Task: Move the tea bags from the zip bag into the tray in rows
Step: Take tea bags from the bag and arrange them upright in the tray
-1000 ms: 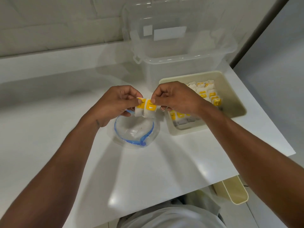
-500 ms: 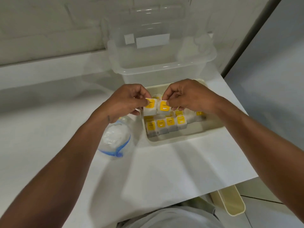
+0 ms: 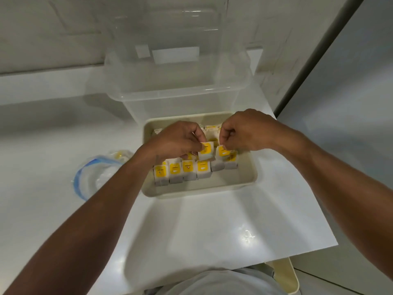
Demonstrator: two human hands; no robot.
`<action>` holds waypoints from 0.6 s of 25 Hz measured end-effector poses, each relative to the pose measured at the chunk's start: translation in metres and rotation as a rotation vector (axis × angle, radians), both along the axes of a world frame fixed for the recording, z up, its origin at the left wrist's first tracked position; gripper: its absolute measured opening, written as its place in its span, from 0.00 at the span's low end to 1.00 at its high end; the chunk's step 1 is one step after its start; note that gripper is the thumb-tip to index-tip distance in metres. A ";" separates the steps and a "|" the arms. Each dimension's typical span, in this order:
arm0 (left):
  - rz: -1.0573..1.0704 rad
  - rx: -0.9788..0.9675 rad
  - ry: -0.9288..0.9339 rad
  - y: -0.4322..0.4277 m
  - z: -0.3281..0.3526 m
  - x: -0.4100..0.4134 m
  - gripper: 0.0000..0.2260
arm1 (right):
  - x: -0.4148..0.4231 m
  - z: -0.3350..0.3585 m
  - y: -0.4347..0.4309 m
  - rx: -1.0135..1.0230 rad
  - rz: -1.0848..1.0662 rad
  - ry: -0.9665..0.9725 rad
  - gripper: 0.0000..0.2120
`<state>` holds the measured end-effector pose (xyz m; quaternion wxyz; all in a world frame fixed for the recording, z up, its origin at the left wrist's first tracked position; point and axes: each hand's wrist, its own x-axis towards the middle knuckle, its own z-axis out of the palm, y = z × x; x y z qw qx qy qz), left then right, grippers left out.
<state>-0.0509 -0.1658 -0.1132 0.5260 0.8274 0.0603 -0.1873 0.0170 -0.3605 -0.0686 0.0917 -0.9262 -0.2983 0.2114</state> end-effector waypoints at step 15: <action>-0.175 0.704 -0.076 -0.044 -0.046 0.018 0.08 | -0.005 -0.037 0.012 -0.412 0.419 -0.387 0.15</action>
